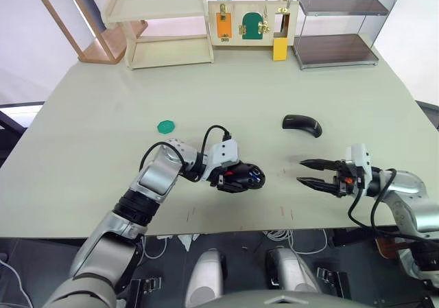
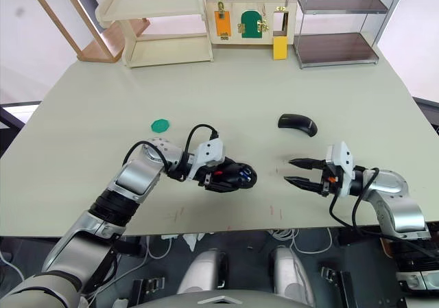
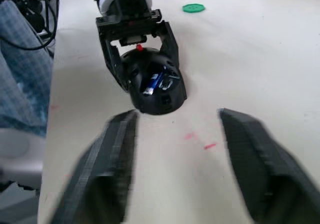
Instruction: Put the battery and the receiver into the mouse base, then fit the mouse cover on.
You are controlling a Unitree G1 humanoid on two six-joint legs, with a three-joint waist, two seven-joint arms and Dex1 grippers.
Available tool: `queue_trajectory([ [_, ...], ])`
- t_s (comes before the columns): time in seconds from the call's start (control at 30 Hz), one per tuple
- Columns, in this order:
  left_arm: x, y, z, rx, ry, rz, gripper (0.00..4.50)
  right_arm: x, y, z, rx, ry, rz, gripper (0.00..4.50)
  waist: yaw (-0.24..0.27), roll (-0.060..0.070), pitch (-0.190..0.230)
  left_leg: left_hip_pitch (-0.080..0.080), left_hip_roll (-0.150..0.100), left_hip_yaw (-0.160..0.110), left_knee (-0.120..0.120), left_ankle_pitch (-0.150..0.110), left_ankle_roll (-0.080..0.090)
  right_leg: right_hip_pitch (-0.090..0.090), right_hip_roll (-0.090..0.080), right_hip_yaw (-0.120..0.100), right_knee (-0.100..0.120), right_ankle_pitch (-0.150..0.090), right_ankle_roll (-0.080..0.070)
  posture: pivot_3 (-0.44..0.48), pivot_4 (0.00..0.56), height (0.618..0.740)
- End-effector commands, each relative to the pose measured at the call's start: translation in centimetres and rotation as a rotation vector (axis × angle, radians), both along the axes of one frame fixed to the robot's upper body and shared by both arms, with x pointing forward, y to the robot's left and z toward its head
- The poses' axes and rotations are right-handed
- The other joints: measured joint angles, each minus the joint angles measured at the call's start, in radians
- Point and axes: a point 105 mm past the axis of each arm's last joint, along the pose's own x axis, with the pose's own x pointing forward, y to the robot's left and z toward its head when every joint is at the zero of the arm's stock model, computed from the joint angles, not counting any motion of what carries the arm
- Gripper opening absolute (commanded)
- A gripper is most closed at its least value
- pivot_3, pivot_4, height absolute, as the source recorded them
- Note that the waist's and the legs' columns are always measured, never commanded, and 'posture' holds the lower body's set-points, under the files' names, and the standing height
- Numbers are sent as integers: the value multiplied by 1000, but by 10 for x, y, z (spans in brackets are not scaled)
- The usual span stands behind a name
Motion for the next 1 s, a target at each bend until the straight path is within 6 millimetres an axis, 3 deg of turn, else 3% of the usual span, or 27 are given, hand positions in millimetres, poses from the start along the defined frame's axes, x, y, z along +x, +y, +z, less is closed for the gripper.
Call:
queue_trajectory([
  [0.03,-7,18,-30,91,93,51,3007,1,-8,9,18,-56,-11,4345,0,0,0,0,0,0,0,0,0,0,0,0,0,0,0,0,150,740],
  [0.17,-8,19,-28,84,84,49,3007,-2,-8,5,-6,-57,2,4449,0,0,0,0,0,0,0,0,0,0,0,0,0,0,0,0,150,740],
  [0.23,-8,18,-27,74,77,47,4073,-2,-8,4,-13,-61,4,4500,0,0,0,0,0,0,0,0,0,0,0,0,0,0,0,0,150,740],
  [0.27,-6,17,-26,67,70,55,4381,-3,-8,5,-10,-63,9,4500,0,0,0,0,0,0,0,0,0,0,0,0,0,0,0,0,150,740],
  [0.6,-1,18,-15,10,42,95,4381,-7,-8,4,-3,-73,33,4500,2,0,0,0,0,0,0,0,0,0,0,1,0,0,0,0,150,740],
  [0.73,-7,15,-1,-71,11,49,4381,-9,-10,1,-23,-79,32,4500,-1,1,2,0,0,1,0,0,0,0,0,1,0,0,0,0,150,740],
  [1.0,-8,30,28,-211,-73,74,4381,-10,-10,0,5,-84,27,4500,5,2,9,-1,0,0,-1,0,0,-1,0,0,0,0,0,0,150,740],
])
